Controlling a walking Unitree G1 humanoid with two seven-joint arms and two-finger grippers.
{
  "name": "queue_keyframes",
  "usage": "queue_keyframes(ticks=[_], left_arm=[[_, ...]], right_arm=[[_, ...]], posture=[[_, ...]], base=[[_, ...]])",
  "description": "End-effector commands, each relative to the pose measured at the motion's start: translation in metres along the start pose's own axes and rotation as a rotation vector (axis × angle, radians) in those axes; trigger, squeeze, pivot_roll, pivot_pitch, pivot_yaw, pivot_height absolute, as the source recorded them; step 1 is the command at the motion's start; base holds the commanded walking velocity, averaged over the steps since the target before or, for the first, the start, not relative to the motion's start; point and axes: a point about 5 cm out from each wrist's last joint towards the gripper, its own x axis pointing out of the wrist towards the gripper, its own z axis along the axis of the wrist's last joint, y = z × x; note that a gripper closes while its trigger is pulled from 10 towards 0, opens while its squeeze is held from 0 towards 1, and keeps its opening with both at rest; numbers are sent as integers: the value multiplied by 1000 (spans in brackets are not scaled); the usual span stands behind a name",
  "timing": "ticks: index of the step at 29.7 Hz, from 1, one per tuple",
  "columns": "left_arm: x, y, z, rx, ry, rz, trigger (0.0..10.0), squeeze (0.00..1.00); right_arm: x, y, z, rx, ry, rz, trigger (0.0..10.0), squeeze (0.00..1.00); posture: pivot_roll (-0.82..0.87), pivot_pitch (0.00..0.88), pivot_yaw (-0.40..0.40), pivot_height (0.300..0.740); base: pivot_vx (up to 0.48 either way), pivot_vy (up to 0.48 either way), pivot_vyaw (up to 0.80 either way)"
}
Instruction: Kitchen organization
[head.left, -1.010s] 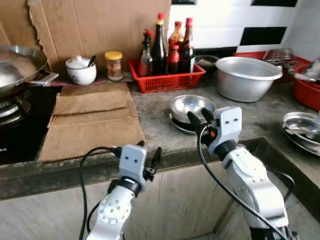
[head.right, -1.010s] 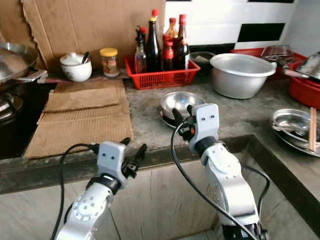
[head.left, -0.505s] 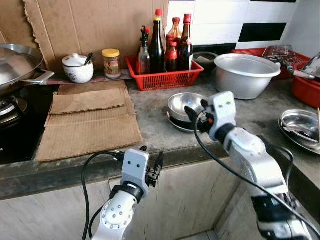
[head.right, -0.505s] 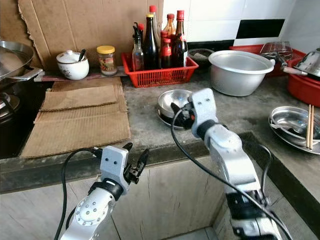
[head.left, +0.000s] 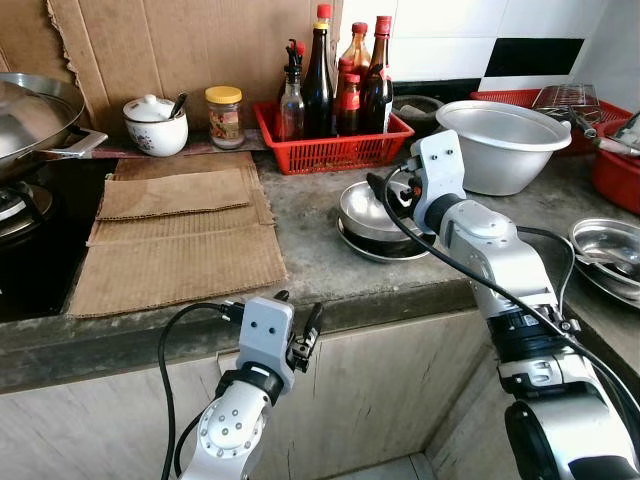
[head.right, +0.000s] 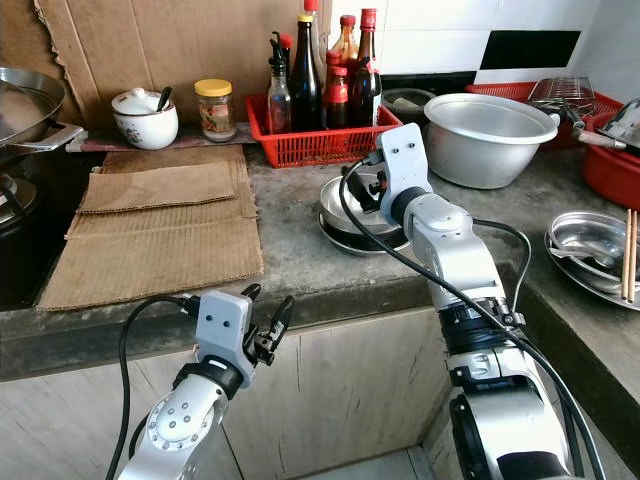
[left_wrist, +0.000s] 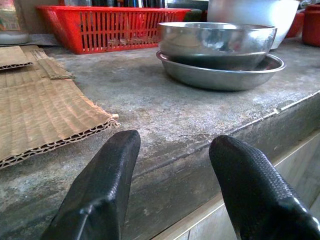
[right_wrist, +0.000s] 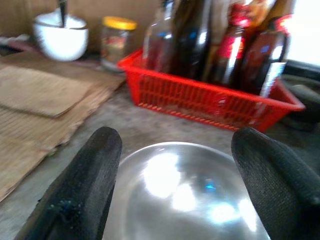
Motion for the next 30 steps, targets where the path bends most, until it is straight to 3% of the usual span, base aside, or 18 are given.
queue_keyframes(ticks=[1,4,8,14,20,26,30], left_arm=[[-1,0,2,0,-3,8,10000,0],[-2,-1,2,0,-3,7,10000,0],[-2,-2,2,-3,-3,7,10000,0],[-2,-2,2,-4,-5,9,10000,0],[-2,-2,1,-1,-4,12,10000,0],[-2,-2,1,-1,-3,14,10000,0],[-2,-2,1,0,-4,13,10000,0]], right_arm=[[3,3,1,11,35,81,10000,0],[4,1,-1,30,70,115,10000,0],[5,-8,-6,-64,184,181,10000,0],[8,-20,-5,-114,256,193,10000,0],[7,-16,-9,-160,329,306,10000,0],[10,-16,-7,-164,323,301,10000,0],[14,-28,9,-121,261,214,10000,0]], posture=[[14,15,-80,740],[12,16,-83,740],[13,15,-86,740],[13,12,-89,740],[17,6,-91,740],[19,0,-92,740],[19,0,-92,740]], base=[[0,0,0],[0,0,0],[0,0,0],[0,0,0],[0,0,0],[0,0,0],[0,0,0]])
